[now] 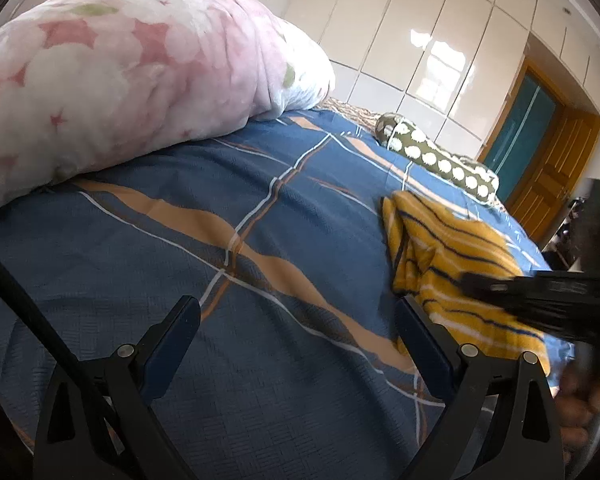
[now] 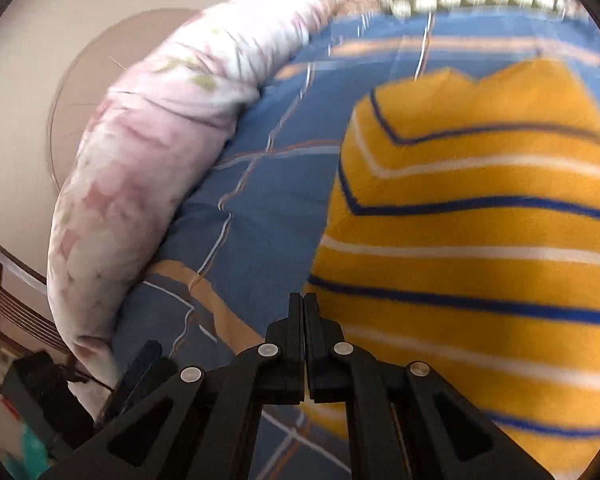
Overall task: Fold small clothes
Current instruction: 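Press the folded sweater flat with the right tool, then lift the right tool away from the folded sweater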
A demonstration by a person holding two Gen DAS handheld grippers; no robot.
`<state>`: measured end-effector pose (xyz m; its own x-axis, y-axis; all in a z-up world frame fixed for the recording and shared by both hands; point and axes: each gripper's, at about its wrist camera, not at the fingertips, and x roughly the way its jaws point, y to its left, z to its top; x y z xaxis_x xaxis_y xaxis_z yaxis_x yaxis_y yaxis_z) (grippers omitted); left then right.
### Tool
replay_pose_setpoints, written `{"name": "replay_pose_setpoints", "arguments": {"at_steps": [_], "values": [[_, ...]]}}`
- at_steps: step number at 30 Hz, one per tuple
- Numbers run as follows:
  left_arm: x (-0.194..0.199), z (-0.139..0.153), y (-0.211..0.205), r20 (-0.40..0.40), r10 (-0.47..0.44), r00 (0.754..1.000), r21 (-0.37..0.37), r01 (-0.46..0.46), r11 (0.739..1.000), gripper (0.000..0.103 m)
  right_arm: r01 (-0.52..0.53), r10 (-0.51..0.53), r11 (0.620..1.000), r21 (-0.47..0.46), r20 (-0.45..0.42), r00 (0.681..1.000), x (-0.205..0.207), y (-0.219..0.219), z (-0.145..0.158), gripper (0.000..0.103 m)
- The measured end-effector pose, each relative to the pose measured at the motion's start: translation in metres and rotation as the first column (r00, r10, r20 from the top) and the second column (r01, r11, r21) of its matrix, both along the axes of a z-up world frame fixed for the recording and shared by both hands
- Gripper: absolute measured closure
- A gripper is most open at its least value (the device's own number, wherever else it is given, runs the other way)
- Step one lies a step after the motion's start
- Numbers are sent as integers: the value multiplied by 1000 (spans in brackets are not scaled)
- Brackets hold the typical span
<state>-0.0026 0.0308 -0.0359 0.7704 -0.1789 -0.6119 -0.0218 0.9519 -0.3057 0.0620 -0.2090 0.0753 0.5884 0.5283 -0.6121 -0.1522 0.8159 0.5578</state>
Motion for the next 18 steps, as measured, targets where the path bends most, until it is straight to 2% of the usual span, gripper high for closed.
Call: {"name": "replay_pose_setpoints", "arguments": {"at_steps": [2, 4, 5, 7, 9, 11, 16, 18], "values": [[3, -3, -2, -22, -2, 1000, 9, 2, 1000, 6, 37, -35, 999, -29, 43, 998, -18, -13, 6, 99], [5, -7, -4, -43, 1, 999, 21, 0, 1000, 6, 84, -82, 994, -66, 45, 996, -35, -32, 2, 97], [7, -9, -6, -59, 3, 998, 33, -1, 999, 6, 99, -98, 992, -81, 24, 995, -38, -38, -5, 90], [10, -14, -10, -90, 1, 996, 51, 4, 999, 6, 116, -122, 988, -104, -60, 991, -45, -53, -29, 88], [11, -18, -12, -108, 1, 994, 71, 7, 997, 6, 123, -126, 991, -48, -81, 989, -60, -63, -43, 88], [12, -21, -14, -118, 2, 993, 93, 9, 996, 6, 134, -136, 990, -39, -74, 988, -71, -68, -39, 88], [16, -26, -21, -145, 7, 989, 150, 15, 989, 4, 195, -194, 978, -72, 21, 981, -81, -72, -12, 88], [17, -29, -26, -151, 2, 988, 184, 27, 983, 0, 202, -202, 975, -90, 7, 979, -73, -68, -14, 81]]}}
